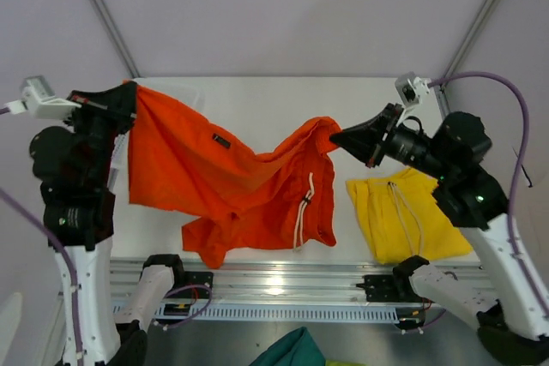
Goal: Fold and stack the shorts
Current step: Flatten the shorts out
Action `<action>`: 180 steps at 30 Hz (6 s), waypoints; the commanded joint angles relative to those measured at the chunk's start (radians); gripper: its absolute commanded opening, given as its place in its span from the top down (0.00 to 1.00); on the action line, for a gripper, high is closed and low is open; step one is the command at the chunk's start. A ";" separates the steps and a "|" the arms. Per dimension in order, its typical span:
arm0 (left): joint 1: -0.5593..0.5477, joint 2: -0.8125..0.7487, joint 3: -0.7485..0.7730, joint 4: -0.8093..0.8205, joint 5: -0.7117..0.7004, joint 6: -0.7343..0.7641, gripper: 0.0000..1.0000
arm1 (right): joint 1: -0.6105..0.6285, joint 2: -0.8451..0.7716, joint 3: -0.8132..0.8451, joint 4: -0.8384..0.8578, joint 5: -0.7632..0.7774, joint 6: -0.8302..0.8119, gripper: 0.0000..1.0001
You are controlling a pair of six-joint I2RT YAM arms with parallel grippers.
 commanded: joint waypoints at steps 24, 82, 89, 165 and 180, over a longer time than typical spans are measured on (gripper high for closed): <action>0.010 -0.168 0.048 0.080 0.108 -0.019 1.00 | -0.281 -0.114 0.010 0.324 -0.556 0.249 1.00; -0.153 1.211 0.044 0.705 -0.132 -0.104 0.01 | -0.706 1.195 0.107 0.643 -0.064 0.427 0.01; -0.182 0.986 -0.016 0.549 -0.088 0.027 0.01 | -0.689 1.026 0.016 0.433 -0.044 0.234 0.10; -0.941 0.071 -0.680 -0.013 -0.310 0.179 0.05 | -0.236 1.127 0.210 -0.198 0.724 -0.139 0.00; -0.941 0.047 -0.692 -0.016 -0.292 0.183 0.05 | -0.244 1.225 0.142 -0.120 0.778 -0.151 0.01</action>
